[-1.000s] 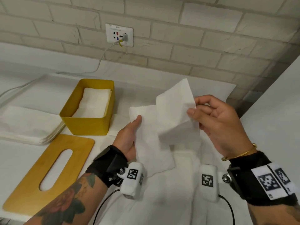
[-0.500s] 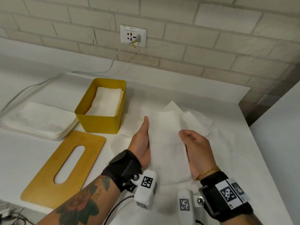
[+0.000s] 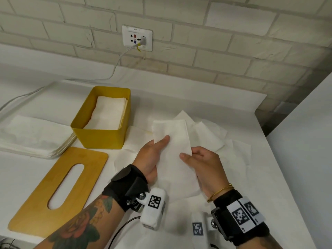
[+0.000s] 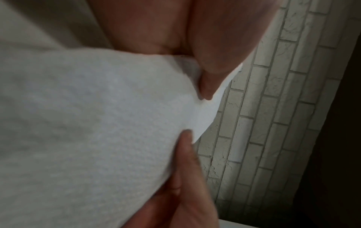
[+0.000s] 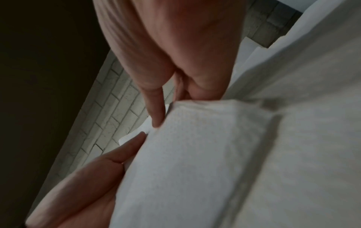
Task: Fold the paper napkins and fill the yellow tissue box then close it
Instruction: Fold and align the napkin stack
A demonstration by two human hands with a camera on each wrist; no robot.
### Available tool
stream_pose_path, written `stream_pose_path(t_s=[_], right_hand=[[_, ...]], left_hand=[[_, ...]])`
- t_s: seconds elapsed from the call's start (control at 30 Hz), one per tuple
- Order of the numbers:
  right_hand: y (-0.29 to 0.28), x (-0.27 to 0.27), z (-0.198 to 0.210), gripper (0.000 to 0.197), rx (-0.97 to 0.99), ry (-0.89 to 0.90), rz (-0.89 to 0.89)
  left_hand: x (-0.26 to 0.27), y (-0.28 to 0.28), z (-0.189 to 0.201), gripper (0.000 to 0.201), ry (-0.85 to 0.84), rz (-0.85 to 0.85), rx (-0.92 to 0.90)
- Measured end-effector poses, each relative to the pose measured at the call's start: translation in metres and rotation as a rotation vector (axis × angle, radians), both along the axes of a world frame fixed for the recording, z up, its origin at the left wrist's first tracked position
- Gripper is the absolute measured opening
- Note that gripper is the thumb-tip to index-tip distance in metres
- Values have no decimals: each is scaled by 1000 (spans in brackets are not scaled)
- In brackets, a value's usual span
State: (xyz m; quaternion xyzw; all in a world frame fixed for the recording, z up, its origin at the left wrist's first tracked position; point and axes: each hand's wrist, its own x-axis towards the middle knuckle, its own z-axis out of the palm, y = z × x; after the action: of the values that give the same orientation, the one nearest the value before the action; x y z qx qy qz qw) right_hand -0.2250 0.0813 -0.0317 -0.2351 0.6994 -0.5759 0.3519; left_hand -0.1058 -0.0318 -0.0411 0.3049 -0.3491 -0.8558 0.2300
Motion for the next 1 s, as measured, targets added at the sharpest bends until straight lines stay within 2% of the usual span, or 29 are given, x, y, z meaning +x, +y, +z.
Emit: stream_pose_path(t_s=[0.07,0.2,0.27,0.33,0.47,0.53,0.6,0.67,0.77,0.83,1.0], right_hand=[[10,0,-1,11,52,29,72],[32,-4,-1,19,192,-1,226],[39,-16,7,17,265,80,312],[39,-33,20,13,297,239,334],[12,-63,57,10,253,761,287],[-9,-70,67,15,255,986,355],[-31,-71,70,26,356,1186,447],[-49,-71,68,34,477,1303,510],[-67,-70,56,37,671,1398,600],[-72,-71,47,30,737,1422,605],[-63,-78,47,15,494,1388,489]], left_hand=[[1,-6,2,42,-2,37,5],[8,-19,7,37,-3,114,-10],[12,-24,7,33,8,135,-2],[16,-25,8,30,17,150,6],[17,-19,7,31,-10,153,11],[16,-15,6,32,-24,148,12],[16,-11,5,33,-27,145,17],[18,-9,5,32,-28,144,13],[21,-8,5,34,-22,144,18],[24,-8,5,33,-14,147,21],[28,-11,3,33,-20,168,15]])
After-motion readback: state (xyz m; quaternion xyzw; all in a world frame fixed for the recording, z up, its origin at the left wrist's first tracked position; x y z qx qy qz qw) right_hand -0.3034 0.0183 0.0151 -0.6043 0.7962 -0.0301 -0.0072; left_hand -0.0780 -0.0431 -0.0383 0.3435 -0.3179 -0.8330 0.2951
